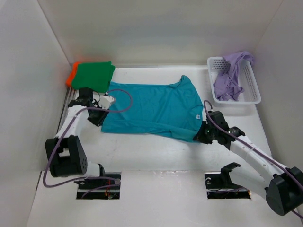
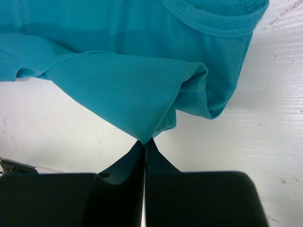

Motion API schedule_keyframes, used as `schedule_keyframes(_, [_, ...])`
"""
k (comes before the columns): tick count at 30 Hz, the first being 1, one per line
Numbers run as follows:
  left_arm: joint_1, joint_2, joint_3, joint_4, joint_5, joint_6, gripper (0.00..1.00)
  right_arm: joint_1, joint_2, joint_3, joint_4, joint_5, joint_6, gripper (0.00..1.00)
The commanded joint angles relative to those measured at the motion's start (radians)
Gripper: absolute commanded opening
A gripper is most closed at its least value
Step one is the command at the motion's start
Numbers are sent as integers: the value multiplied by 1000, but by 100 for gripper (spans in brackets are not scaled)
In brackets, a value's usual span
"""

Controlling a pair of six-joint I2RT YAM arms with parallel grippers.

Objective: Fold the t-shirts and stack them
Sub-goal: Grap the side of the flattened tshirt closest away from the robot with both arms

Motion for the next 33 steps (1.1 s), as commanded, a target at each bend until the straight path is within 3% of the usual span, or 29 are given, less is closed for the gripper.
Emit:
schedule_keyframes(1, [32, 113, 73, 67, 88, -178, 28, 13, -23, -8, 36, 3, 25, 2])
schedule_keyframes(11, [109, 287, 132, 15, 226, -379, 39, 13, -47, -31, 31, 5, 37, 2])
schedule_keyframes(20, [110, 295, 139, 95, 283, -432, 37, 16, -47, -33, 28, 5, 37, 2])
schedule_keyframes(24, [103, 324, 144, 75, 306, -427, 32, 16, -47, -33, 26, 5, 37, 2])
schedule_keyframes(33, [121, 351, 155, 1, 279, -387, 10, 16, -50, -24, 19, 3, 39, 2])
